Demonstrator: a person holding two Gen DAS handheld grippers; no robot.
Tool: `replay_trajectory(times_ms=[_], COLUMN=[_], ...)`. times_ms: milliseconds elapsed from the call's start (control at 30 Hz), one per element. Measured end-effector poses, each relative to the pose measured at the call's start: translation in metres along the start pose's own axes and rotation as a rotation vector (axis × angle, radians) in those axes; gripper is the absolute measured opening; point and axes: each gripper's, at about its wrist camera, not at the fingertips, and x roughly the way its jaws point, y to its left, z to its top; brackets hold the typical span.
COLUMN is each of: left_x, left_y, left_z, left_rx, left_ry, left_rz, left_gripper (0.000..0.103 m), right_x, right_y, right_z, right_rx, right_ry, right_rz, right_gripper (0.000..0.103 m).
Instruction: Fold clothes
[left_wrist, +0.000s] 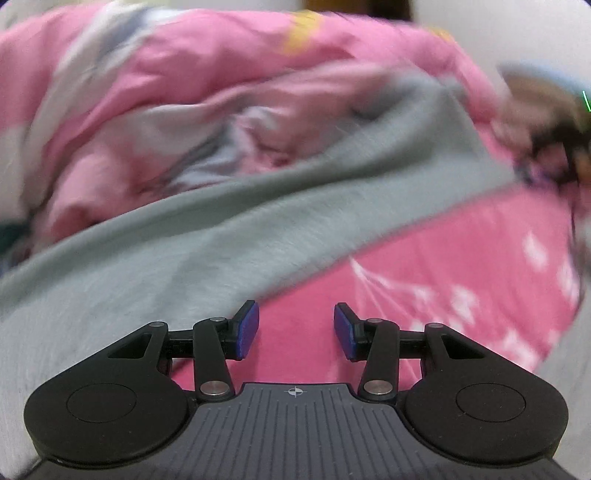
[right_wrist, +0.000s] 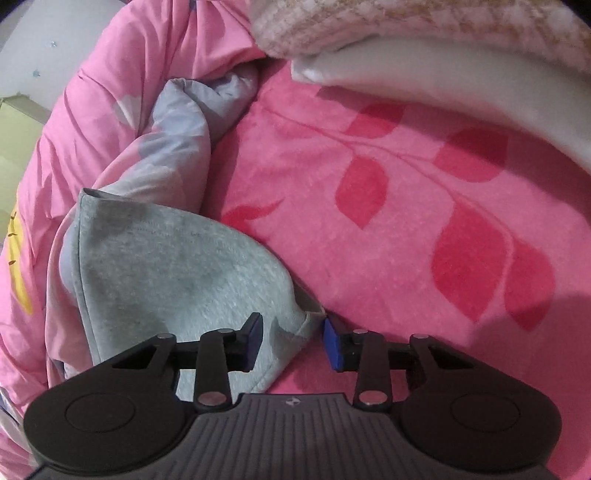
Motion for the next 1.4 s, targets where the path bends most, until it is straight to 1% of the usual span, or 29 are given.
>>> replay_trajectory(times_ms=[67, 100, 133, 200, 300, 433, 500, 633, 800, 900, 967, 1000, 1033, 1067, 1133, 1167, 1233, 1300, 1400], left_x=[0.007, 0.009, 0.009, 0.010, 0.009, 0.010, 0.013, 0.017, 0.027, 0.033, 0.037, 0.039, 0.040, 0.042, 0.043, 0.040, 0.027, 0.010, -0.023], left_y=[-0.012, -0.015, -0.018, -0.024, -0.035, -0.049, -0.054, -0.061, -0.070, -0.071, -0.071, -0.071, -0.072, -0.072, -0.073, -0.072, -0.064, -0.055, -0.040], left_z=[0.000, 0.003, 0.005, 0.009, 0.012, 0.011, 0.010, 0.011, 0.015, 0.020, 0.023, 0.024, 0.024, 0.025, 0.024, 0.024, 0.027, 0.030, 0.033], left_rx=[0.058, 0.072, 0.088, 0.128, 0.205, 0.304, 0.334, 0.380, 0.429, 0.407, 0.389, 0.383, 0.378, 0.372, 0.359, 0.341, 0.268, 0.204, 0.161], left_ry=[0.002, -0.005, -0.013, -0.025, -0.024, -0.039, -0.048, -0.056, -0.045, -0.036, -0.033, -0.034, -0.035, -0.036, -0.054, -0.090, -0.144, -0.168, -0.185], left_rz=[0.039, 0.055, 0.073, 0.105, 0.101, 0.098, 0.108, 0.122, 0.145, 0.139, 0.128, 0.123, 0.118, 0.113, 0.112, 0.125, 0.113, 0.071, -0.008], left_gripper=[0.045, 0.045, 0.045, 0.045, 0.045, 0.045, 0.045, 0.045, 0.044, 0.044, 0.040, 0.032, 0.017, 0.011, 0.002, 0.002, 0.001, 0.001, 0.001], right_x=[0.002, 0.003, 0.003, -0.006, -0.040, -0.089, -0.110, -0.109, -0.091, -0.078, -0.071, -0.068, -0.065, -0.062, -0.056, -0.054, -0.058, -0.070, -0.099], right_y=[-0.001, -0.001, -0.003, -0.005, -0.002, -0.006, -0.010, -0.027, -0.020, -0.015, -0.012, -0.011, -0.010, -0.009, -0.007, -0.006, -0.003, -0.001, 0.000], right_z=[0.002, 0.004, 0.006, 0.006, -0.001, -0.020, -0.030, -0.030, -0.020, -0.013, -0.009, -0.007, -0.005, -0.003, 0.000, 0.002, 0.003, 0.003, -0.001], right_rx=[-0.003, -0.002, 0.004, 0.028, 0.059, 0.063, 0.078, 0.164, 0.189, 0.202, 0.206, 0.197, 0.189, 0.181, 0.164, 0.151, 0.110, 0.082, 0.040], right_ry=[-0.007, -0.009, -0.011, -0.026, -0.062, -0.085, -0.092, -0.071, -0.048, -0.031, -0.025, -0.027, -0.030, -0.032, -0.037, -0.043, -0.058, -0.057, -0.051], right_rz=[0.008, 0.013, 0.027, 0.075, 0.178, 0.273, 0.311, 0.332, 0.354, 0.367, 0.370, 0.364, 0.357, 0.351, 0.338, 0.328, 0.315, 0.333, 0.376], right_gripper=[0.024, 0.016, 0.014, 0.012, 0.012, 0.012, 0.012, 0.012, 0.012, 0.012, 0.012, 0.012, 0.012, 0.012, 0.012, 0.012, 0.012, 0.012, 0.012])
